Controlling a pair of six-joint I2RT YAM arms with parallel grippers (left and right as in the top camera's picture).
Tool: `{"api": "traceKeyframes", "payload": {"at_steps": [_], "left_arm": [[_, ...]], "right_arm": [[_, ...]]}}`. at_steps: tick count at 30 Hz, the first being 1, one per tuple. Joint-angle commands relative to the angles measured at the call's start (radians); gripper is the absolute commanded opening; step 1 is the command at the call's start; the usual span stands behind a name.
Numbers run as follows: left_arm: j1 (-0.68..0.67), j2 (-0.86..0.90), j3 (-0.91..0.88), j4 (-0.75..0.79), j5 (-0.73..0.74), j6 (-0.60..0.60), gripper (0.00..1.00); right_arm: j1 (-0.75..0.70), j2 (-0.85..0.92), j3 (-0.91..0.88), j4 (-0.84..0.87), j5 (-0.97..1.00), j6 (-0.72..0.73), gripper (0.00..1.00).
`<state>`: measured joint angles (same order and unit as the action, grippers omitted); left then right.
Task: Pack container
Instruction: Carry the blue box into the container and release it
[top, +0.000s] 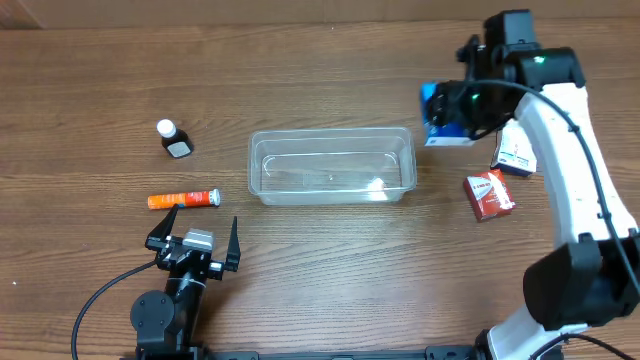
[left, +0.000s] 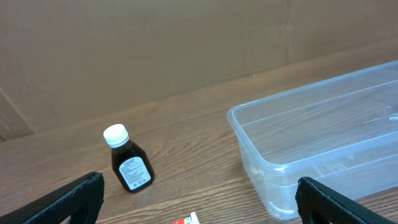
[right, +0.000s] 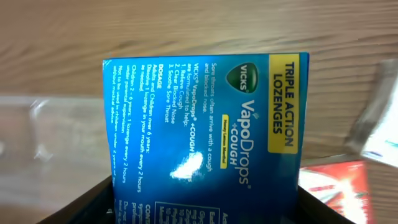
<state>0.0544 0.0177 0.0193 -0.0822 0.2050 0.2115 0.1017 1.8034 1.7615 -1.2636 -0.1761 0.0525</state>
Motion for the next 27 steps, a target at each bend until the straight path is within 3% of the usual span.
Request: {"api": "traceKeyframes", "payload": {"at_steps": [1,6,14,22,27], "left_arm": [[0.003,-0.005,-0.003,0.002,0.005,-0.01,1.0],[0.003,-0.005,-0.003,0.002,0.005,-0.01,1.0],[0.003,-0.005,-0.003,0.002,0.005,-0.01,1.0],[0.003,-0.005,-0.003,0.002,0.005,-0.01,1.0],[0.003,-0.005,-0.003,0.002,0.005,-0.01,1.0]], "right_arm": [[0.09,-0.053,0.026,-0.034,-0.035,0.022,0.7],[0.225,-0.053,0.01,-0.047,0.046,0.148,0.71],[0.38,-0.053,-0.12,0.015,0.293,0.477,0.74],[0.385,-0.053,-0.34,0.261,0.299,0.362,0.73],[0.385,-0.053,-0.36,0.303,0.322,0.317,0.73]]}}
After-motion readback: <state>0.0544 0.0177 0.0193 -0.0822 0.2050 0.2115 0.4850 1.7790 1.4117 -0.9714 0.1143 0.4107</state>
